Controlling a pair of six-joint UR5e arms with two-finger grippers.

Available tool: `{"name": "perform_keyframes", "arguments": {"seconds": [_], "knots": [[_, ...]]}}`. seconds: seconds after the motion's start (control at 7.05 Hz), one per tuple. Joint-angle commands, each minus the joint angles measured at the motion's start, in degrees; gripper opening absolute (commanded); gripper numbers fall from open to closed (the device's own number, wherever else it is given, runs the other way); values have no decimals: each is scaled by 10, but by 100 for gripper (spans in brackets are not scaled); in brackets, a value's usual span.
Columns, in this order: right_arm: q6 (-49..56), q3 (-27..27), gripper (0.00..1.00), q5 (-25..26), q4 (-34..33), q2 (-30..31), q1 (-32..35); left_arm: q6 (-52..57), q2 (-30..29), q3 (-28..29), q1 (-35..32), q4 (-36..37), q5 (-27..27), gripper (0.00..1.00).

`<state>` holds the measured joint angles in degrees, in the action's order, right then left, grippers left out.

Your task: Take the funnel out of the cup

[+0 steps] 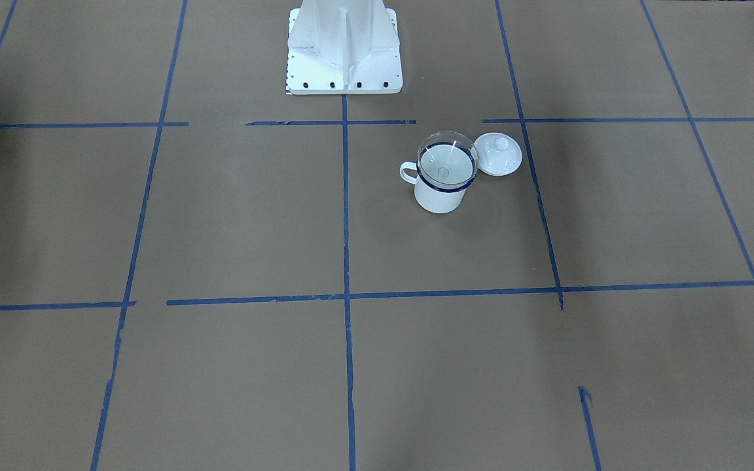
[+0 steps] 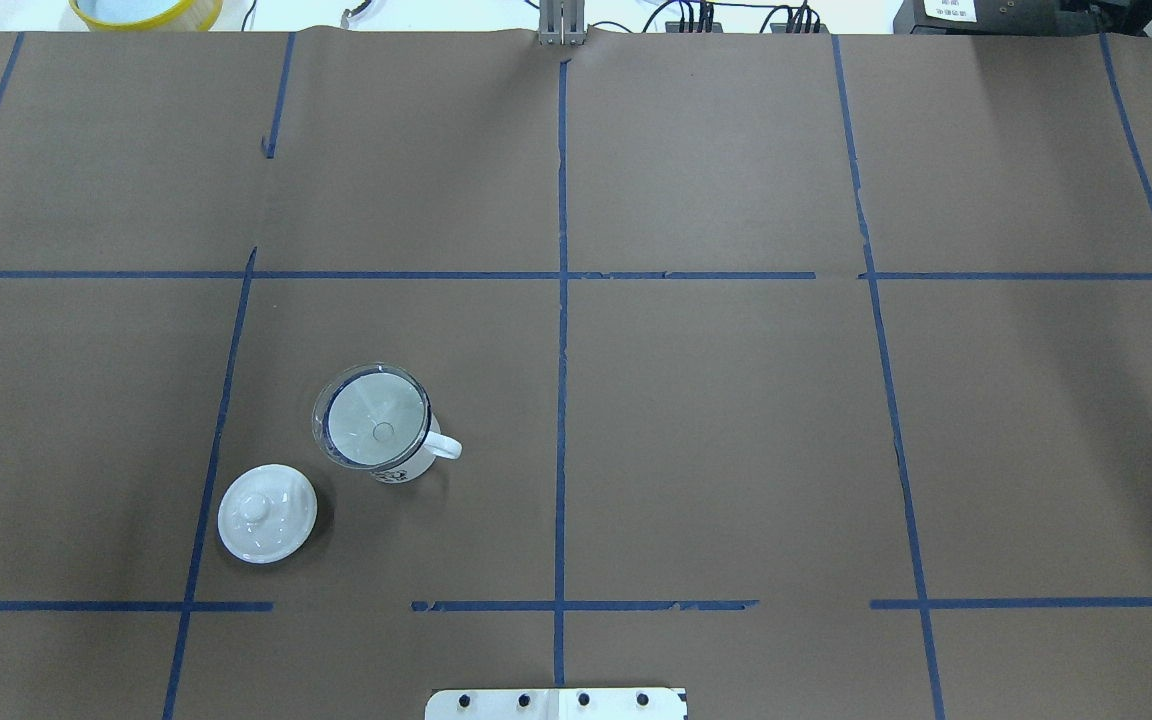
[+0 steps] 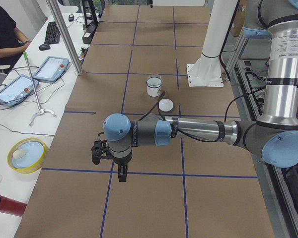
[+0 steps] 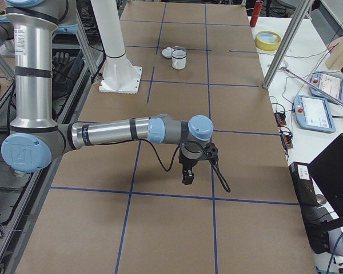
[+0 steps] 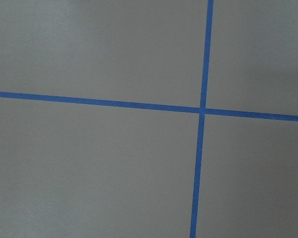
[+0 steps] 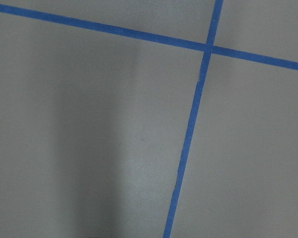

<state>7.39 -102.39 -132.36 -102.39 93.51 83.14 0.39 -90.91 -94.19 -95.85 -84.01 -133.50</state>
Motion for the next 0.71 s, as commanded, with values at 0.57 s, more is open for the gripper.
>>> {"name": "perform_keyframes", "arguments": {"seconds": [0.57], "knots": [[1,0,100,0,0,0,0,4,-16,-4,-2,-6,0,100]]}}
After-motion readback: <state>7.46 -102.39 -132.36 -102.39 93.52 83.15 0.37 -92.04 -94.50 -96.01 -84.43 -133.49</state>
